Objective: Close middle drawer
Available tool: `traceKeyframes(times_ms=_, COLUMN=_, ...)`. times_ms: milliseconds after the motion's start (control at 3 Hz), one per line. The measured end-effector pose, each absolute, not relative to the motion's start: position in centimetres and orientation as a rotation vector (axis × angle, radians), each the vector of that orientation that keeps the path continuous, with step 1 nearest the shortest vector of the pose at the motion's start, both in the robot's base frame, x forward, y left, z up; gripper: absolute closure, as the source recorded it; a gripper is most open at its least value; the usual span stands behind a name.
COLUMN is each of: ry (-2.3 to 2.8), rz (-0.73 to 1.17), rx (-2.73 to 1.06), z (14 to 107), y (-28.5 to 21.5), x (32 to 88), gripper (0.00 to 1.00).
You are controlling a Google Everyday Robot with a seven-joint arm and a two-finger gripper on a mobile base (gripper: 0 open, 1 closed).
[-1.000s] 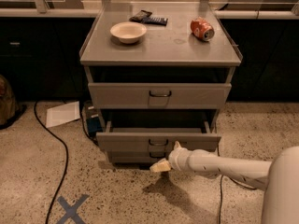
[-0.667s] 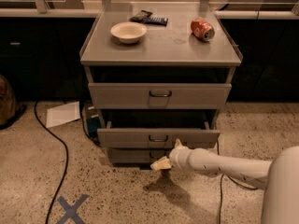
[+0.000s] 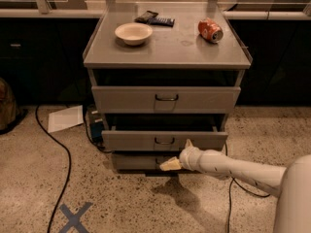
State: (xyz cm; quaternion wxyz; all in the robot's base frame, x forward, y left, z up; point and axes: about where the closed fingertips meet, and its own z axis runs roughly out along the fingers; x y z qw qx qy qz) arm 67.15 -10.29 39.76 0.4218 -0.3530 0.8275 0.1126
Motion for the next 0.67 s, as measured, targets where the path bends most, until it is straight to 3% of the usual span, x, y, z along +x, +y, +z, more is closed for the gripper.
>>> traceKeyframes(times_ms=333, ry=2.024, rz=0.254, rx=-0.825, z=42.77, y=-12.92, x=71.45, gripper=0.0)
traceKeyframes(times_ms=667, ry=2.024, rz=0.254, rx=-0.825, z=42.77, y=-12.91, x=71.45, gripper=0.0)
